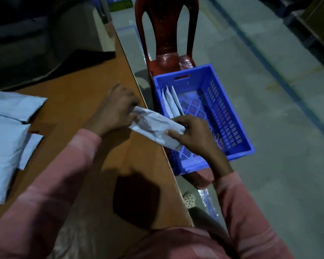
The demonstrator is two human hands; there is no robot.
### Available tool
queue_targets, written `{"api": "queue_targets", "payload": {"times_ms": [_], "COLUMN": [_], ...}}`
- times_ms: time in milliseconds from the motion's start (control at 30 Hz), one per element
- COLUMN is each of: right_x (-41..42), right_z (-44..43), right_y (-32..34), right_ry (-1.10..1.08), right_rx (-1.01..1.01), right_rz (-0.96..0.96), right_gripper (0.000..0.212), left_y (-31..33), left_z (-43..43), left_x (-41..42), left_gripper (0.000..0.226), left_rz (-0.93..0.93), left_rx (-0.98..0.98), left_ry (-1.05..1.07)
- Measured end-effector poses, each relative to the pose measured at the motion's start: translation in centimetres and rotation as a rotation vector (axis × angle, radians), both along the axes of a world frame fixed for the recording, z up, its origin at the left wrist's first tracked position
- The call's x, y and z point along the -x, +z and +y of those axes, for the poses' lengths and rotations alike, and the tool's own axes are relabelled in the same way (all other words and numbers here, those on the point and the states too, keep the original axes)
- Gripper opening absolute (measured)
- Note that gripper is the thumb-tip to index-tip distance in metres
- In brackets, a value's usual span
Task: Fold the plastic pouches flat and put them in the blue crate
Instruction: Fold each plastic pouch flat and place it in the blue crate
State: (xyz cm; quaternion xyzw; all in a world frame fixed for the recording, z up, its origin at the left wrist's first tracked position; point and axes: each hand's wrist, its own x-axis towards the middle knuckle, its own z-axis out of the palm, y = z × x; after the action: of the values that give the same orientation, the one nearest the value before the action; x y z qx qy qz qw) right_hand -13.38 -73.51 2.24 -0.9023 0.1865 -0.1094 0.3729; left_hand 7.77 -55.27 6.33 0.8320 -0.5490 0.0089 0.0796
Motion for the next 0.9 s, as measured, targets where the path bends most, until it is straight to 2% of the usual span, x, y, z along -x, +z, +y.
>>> {"api": "queue_targets", "payload": {"times_ms": [100,167,267,333,433,533,667,900], "right_x": [0.5,0.0,-1.9,-3.5,-5.6,-6.7,-7.7,-8.5], "right_z": [-3.7,-5.7,-8.0,-8.9,-10.3,-11.4,-13.0,-13.1], "right_y": [-1.2,-3.1,-7.7,-10.9,-15.4,-18.8,-23.3,-26.4], "right_ry": [-0.157,-0.277,-0.422,-0.478,-0.529,-0.560,-0.569,-0.462], "right_rx": [0.102,0.197,0.271,0.243,0.155,0.089,0.026,-0.094], "right_rz": [-0.152,-0.168,-0.107,-0.045,0.039,0.080,0.135,0.243], "right_gripper": [0.022,0.020,0.017,0.015,0.012,0.013,0.012,0.024], "left_y": [-0.2,-1.4,-4.6,-7.6,-13.3,-17.7,-21.5,-24.0], "left_z": [-8.0,-13.2,-19.6,-22.8,-26.3,-28.1,-29.7,-29.4], "left_x": [-1.7,-3.0,-4.5,-5.4,-7.5,-9.1,-10.9,-12.2], "left_gripper": [0.018,0.016,0.013,0.014,0.014,0.016,0.003,0.007], "left_rz": [-0.158,-0.244,-0.374,-0.416,-0.405,-0.446,-0.439,-0.213], "left_rx": [0.122,0.107,-0.110,-0.276,-0.404,-0.419,-0.459,-0.601], "left_ry": [-0.195,-0.279,-0.313,-0.338,-0.413,-0.471,-0.535,-0.351]}}
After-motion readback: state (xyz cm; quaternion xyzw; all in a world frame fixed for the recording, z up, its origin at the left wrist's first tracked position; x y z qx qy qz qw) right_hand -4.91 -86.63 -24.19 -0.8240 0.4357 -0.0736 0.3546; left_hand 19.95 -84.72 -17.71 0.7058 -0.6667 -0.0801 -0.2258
